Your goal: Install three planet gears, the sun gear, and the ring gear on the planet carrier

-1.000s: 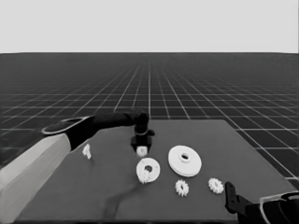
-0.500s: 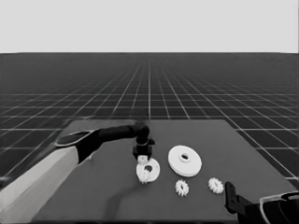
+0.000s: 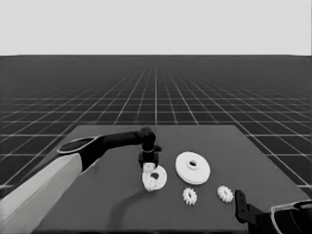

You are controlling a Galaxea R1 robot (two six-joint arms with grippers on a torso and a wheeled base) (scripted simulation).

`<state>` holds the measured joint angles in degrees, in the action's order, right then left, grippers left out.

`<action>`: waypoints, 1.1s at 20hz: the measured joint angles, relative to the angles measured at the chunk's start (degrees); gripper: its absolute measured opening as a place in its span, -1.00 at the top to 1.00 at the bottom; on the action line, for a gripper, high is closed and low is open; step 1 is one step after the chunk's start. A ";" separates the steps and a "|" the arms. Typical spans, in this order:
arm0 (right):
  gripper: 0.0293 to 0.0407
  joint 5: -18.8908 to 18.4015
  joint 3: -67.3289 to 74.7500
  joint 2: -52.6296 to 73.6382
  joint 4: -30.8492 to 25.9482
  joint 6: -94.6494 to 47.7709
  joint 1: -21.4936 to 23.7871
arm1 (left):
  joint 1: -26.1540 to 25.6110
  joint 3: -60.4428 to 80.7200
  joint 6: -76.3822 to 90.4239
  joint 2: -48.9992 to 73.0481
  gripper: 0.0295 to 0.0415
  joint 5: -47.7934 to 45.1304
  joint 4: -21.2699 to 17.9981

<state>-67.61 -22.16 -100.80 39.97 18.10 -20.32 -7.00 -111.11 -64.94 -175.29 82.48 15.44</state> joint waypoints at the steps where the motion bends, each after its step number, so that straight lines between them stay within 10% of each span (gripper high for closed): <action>1: -0.61 0.00 0.00 0.00 0.00 0.00 0.00 | 0.00 0.00 0.00 0.00 -0.49 0.00 0.00; 14: -0.61 0.00 0.00 0.00 0.00 0.00 0.00 | 8.18 6.69 -3.66 2.17 -0.49 4.13 -7.16; 16: -0.61 0.00 0.00 0.00 0.00 0.00 0.00 | 18.50 55.29 48.72 39.02 -0.97 -26.95 -1.00; 18: -0.61 0.00 0.00 0.00 0.00 0.00 0.00 | 23.88 76.05 72.47 63.05 -0.61 -37.90 1.18; 22: -0.61 0.00 0.00 0.00 0.00 0.00 0.00 | 26.26 85.88 83.53 73.42 -0.49 -43.03 2.18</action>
<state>-67.61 -22.16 -100.80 39.97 18.10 -20.32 19.26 -25.23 18.59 -101.86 39.45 17.63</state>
